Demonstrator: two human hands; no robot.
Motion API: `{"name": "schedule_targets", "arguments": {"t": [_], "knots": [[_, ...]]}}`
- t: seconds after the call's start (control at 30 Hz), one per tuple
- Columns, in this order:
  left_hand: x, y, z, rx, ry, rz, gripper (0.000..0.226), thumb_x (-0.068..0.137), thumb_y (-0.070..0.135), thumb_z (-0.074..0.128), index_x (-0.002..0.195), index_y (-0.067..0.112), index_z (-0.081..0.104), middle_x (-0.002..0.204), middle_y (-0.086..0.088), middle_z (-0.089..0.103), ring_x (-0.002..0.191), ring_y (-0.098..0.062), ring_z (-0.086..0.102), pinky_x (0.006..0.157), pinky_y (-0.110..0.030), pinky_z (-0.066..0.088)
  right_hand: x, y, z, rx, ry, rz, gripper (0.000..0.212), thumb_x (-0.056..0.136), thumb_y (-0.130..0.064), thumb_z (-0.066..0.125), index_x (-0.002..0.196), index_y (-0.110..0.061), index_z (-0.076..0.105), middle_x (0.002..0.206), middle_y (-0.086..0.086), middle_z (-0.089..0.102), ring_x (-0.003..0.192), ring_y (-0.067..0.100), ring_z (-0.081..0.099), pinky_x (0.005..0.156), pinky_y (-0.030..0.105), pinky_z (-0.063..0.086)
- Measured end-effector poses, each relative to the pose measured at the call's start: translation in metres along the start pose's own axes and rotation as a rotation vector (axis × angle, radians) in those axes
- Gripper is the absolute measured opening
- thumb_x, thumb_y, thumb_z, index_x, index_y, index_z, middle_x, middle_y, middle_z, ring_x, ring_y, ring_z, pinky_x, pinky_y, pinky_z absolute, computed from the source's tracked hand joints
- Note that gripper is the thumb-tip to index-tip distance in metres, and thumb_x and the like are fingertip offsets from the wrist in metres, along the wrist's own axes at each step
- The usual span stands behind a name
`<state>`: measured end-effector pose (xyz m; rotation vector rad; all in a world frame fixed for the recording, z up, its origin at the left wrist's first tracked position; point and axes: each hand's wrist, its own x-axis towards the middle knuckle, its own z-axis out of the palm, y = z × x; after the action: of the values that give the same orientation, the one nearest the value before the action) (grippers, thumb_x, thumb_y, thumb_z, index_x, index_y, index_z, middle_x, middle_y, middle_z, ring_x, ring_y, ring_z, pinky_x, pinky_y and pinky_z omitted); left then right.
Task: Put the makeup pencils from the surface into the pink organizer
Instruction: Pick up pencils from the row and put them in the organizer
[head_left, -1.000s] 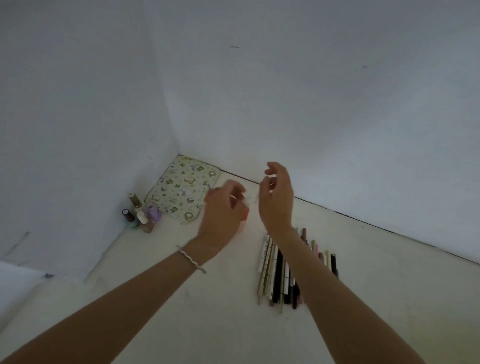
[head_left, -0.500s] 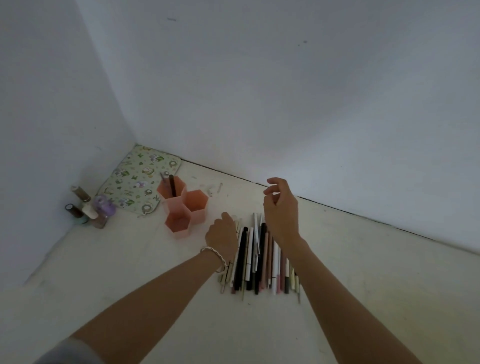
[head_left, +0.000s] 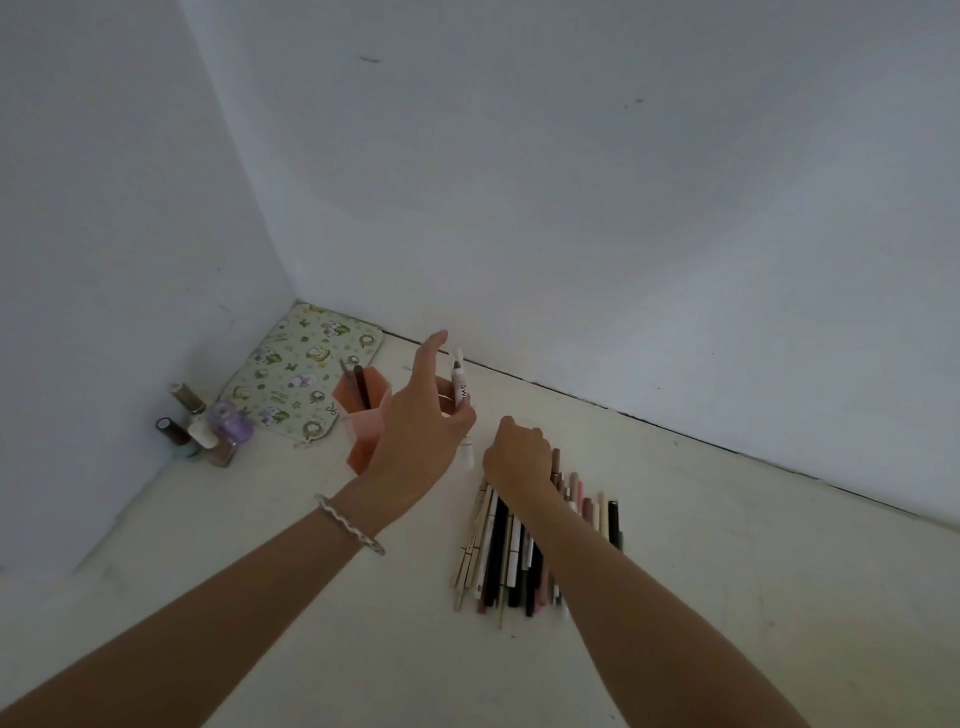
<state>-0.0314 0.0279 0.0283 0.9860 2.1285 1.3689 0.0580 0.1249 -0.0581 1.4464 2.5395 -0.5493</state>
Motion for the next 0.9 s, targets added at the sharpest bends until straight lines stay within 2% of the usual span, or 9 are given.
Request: {"name": "schedule_targets", "arguments": {"t": [0.1,0.2,0.33,0.43,0.57,0.7,0.77,0.83,0.9], "knots": [[-0.005,0.005,-0.011,-0.051,0.001,0.012,0.068,0.089,0.008,0.064,0.146,0.030,0.036,0.086,0.000,0.063,0.078,-0.014,0.067,0.063,-0.017,0.052,0.003,-0.005,0.011,-0.058,0.011,0.023,0.016,0.093,-0.006,0.047,0.107,-0.009,0.052,0.103,0.009,0.066,0.100,0.026,0.056,0.078,0.032,0.043],[-0.005,0.009,-0.025,-0.108,0.065,0.031,0.061,0.090,0.005,0.063,0.142,0.028,0.040,0.094,0.001,0.063,0.080,-0.010,0.068,0.067,-0.019,0.058,0.006,-0.008,0.003,0.002,-0.007,0.040,0.018,0.091,-0.001,0.047,0.105,-0.004,0.058,0.107,0.013,0.067,0.101,0.029,0.061,0.082,0.035,0.050],[0.020,0.005,-0.065,-0.143,0.370,0.081,0.053,0.090,0.005,0.062,0.135,0.026,0.044,0.093,0.008,0.061,0.074,-0.002,0.066,0.058,-0.013,0.054,0.024,0.001,-0.060,0.248,0.109,0.100,0.024,0.092,-0.002,0.047,0.109,0.004,0.063,0.113,0.021,0.067,0.108,0.034,0.064,0.083,0.031,0.049],[0.036,-0.008,-0.096,-0.131,0.537,0.035,0.056,0.087,0.005,0.062,0.133,0.030,0.043,0.089,0.008,0.061,0.068,-0.002,0.066,0.058,-0.017,0.055,0.029,0.001,-0.126,0.469,0.240,0.098,0.022,0.091,-0.007,0.053,0.102,0.003,0.070,0.101,0.020,0.071,0.097,0.033,0.068,0.081,0.033,0.052],[0.037,-0.035,-0.099,-0.044,0.507,0.028,0.055,0.088,0.004,0.063,0.133,0.029,0.042,0.089,0.008,0.061,0.073,-0.005,0.067,0.066,-0.026,0.059,0.007,-0.026,-0.175,0.760,0.484,-0.062,0.017,0.092,-0.011,0.056,0.091,-0.004,0.072,0.075,0.005,0.068,0.069,0.019,0.063,0.060,0.026,0.049],[0.032,-0.061,-0.087,0.144,0.424,0.086,0.038,0.093,0.012,0.060,0.127,0.023,0.049,0.087,0.005,0.066,0.075,-0.011,0.067,0.072,-0.031,0.057,-0.009,-0.057,-0.175,0.930,0.606,-0.175,0.014,0.094,-0.012,0.057,0.096,-0.008,0.070,0.089,0.007,0.071,0.082,0.021,0.066,0.077,0.029,0.053],[0.029,-0.071,-0.085,0.216,0.351,0.094,0.031,0.091,0.012,0.062,0.121,0.017,0.057,0.100,0.001,0.069,0.093,-0.016,0.065,0.086,-0.033,0.053,-0.013,-0.068,-0.163,0.988,0.633,-0.204,0.014,0.094,-0.011,0.057,0.099,-0.008,0.070,0.096,0.010,0.070,0.088,0.026,0.066,0.084,0.035,0.054],[0.026,-0.075,-0.089,0.265,0.339,0.116,0.027,0.087,0.003,0.061,0.113,0.011,0.064,0.111,-0.005,0.067,0.109,-0.025,0.059,0.098,-0.037,0.045,-0.018,-0.080,-0.149,1.037,0.672,-0.251,0.012,0.094,-0.010,0.058,0.099,-0.010,0.069,0.097,0.011,0.069,0.088,0.027,0.066,0.084,0.035,0.054],[0.023,-0.073,-0.097,0.271,0.390,0.141,0.033,0.082,-0.006,0.055,0.111,0.006,0.065,0.113,-0.009,0.065,0.111,-0.029,0.057,0.102,-0.040,0.042,-0.022,-0.091,-0.132,1.020,0.715,-0.323,0.012,0.094,-0.009,0.059,0.100,-0.011,0.068,0.096,0.007,0.067,0.086,0.021,0.064,0.080,0.026,0.052]]}}
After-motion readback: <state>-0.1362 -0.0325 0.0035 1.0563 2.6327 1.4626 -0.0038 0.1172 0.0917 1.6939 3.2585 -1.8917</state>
